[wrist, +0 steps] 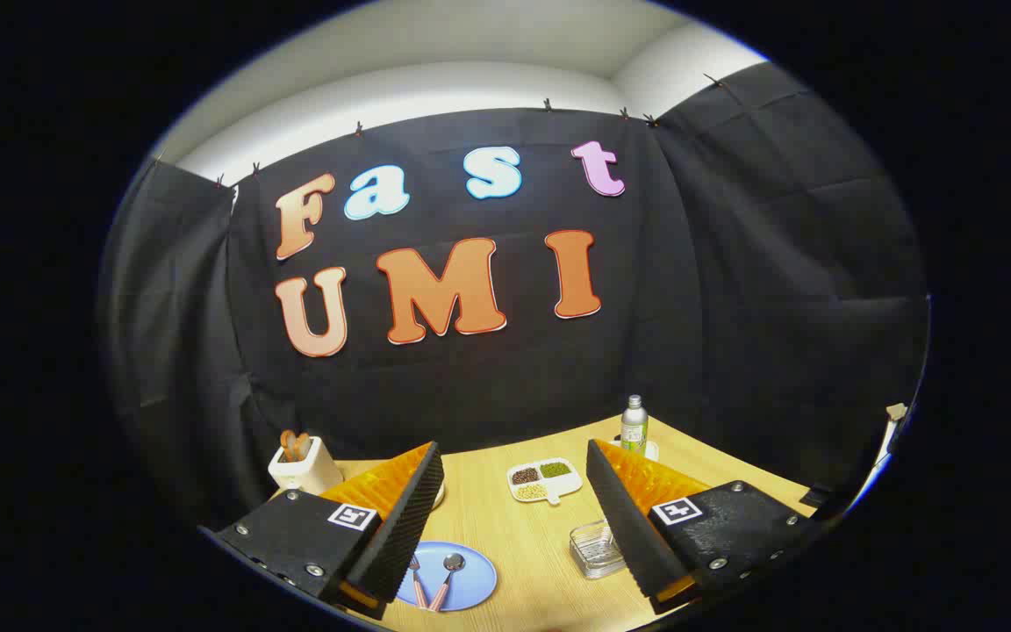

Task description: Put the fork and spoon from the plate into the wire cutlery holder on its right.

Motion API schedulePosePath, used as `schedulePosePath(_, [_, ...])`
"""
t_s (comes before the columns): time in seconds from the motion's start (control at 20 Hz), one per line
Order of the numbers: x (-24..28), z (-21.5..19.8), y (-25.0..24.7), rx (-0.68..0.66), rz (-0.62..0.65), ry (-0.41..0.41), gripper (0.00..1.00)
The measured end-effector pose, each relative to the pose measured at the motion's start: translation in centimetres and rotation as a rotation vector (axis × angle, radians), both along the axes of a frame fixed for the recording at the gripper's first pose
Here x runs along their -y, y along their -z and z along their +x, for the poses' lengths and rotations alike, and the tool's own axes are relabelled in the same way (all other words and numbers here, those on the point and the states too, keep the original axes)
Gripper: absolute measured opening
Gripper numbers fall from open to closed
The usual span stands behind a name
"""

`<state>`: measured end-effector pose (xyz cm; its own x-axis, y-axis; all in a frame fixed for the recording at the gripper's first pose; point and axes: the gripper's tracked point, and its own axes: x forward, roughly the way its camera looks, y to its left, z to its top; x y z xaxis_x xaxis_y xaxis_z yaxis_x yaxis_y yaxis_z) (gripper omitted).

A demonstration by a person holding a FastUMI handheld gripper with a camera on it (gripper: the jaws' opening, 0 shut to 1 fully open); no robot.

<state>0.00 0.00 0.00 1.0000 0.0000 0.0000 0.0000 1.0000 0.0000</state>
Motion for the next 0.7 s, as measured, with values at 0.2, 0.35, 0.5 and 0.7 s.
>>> schedulePosePath(0.2, [-2.1, -1.7, 1.4, -0.012, -0.087, 0.033, 0.98])
schedulePosePath(0.35, [-3.4, -2.4, 2.4, -0.04, -0.072, 0.022, 0.98])
schedulePosePath(0.5, [-4.3, -2.6, 4.0, -0.107, -0.051, -0.018, 0.98])
schedulePosePath(0.7, [-4.5, -2.7, 4.8, -0.141, -0.018, -0.027, 0.98])
